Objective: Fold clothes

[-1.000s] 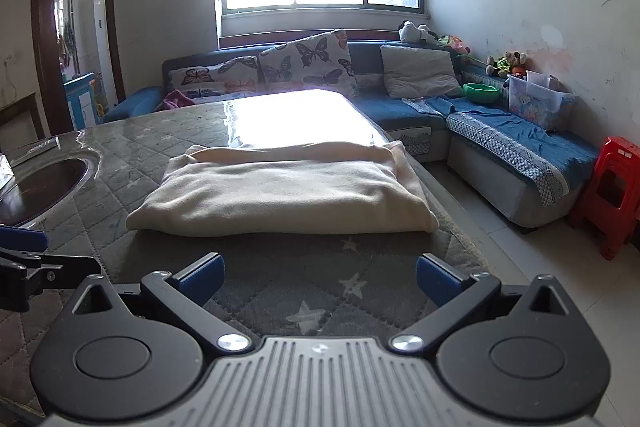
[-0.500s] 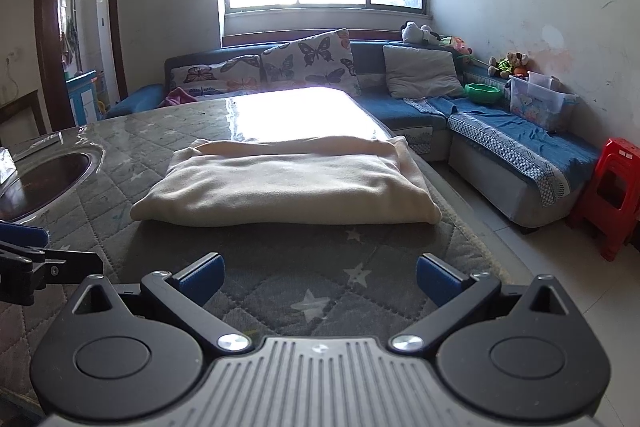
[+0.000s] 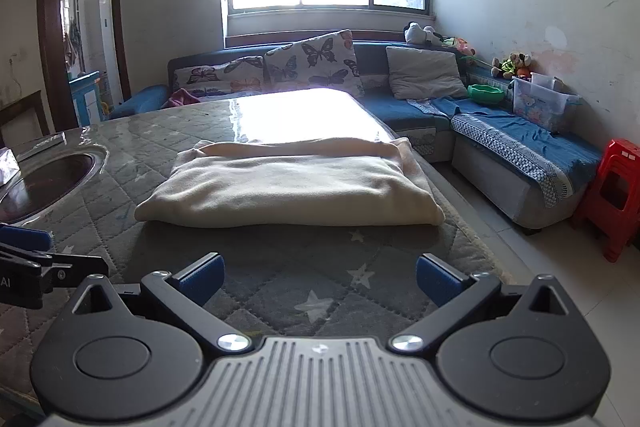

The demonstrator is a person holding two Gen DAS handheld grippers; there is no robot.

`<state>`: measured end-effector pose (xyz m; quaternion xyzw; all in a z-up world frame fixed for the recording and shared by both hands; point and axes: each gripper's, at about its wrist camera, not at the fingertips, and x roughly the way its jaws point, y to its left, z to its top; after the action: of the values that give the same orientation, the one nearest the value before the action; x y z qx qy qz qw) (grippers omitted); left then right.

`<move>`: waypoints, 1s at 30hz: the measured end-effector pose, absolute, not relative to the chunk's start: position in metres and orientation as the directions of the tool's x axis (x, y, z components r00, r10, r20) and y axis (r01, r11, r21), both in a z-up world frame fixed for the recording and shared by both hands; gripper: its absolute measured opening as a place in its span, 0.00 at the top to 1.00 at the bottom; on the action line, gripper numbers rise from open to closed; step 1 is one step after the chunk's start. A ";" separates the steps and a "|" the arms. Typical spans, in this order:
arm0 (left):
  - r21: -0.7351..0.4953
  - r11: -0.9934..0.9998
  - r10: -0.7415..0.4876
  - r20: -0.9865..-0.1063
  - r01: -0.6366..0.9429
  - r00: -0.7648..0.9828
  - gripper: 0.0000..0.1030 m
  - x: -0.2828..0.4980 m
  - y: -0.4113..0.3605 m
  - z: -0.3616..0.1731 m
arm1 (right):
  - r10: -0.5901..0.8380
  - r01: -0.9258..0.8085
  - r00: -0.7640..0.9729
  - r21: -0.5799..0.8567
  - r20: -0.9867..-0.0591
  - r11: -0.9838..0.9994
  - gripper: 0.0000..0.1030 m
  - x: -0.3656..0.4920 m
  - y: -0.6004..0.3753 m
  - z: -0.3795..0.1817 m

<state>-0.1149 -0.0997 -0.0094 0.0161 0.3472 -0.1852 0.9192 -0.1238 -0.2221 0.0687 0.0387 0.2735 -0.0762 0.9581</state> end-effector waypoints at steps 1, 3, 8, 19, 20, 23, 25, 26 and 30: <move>-0.098 0.931 -0.328 -0.645 0.351 0.690 0.00 -0.115 -0.100 -0.010 | -0.125 0.167 0.838 0.033 -0.531 0.985 0.00 -0.124 -0.222 0.069; -0.096 0.932 -0.325 -0.648 0.349 0.689 0.00 -0.115 -0.101 -0.010 | -0.123 0.167 0.838 0.034 -0.532 0.985 0.00 -0.123 -0.222 0.068; -0.095 0.932 -0.324 -0.650 0.350 0.687 0.00 -0.114 -0.102 -0.011 | -0.121 0.167 0.837 0.038 -0.533 0.985 0.00 -0.123 -0.223 0.068; -0.089 0.932 -0.322 -0.653 0.353 0.686 0.00 -0.113 -0.105 -0.009 | -0.118 0.168 0.835 0.046 -0.538 0.985 0.00 -0.121 -0.225 0.066; -0.089 0.932 -0.321 -0.653 0.352 0.685 0.00 -0.113 -0.105 -0.009 | -0.118 0.169 0.835 0.045 -0.538 0.985 0.00 -0.120 -0.225 0.066; -0.087 0.931 -0.321 -0.655 0.354 0.684 0.00 -0.112 -0.106 -0.009 | -0.114 0.165 0.834 0.047 -0.540 0.985 0.00 -0.119 -0.225 0.066; -0.086 0.931 -0.322 -0.655 0.355 0.683 0.00 -0.112 -0.107 -0.009 | -0.112 0.164 0.834 0.049 -0.541 0.985 0.00 -0.119 -0.225 0.065; -0.086 0.931 -0.321 -0.656 0.354 0.683 0.00 -0.112 -0.107 -0.009 | -0.111 0.163 0.833 0.049 -0.542 0.985 0.00 -0.118 -0.226 0.065; -0.083 0.932 -0.317 -0.658 0.353 0.683 0.00 -0.111 -0.108 -0.009 | -0.110 0.162 0.832 0.050 -0.543 0.985 0.00 -0.118 -0.226 0.064</move>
<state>-0.1105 -0.1075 -0.0094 0.0254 0.3536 -0.1829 0.9170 -0.1177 -0.2257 0.0645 0.0469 0.2808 -0.0712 0.9560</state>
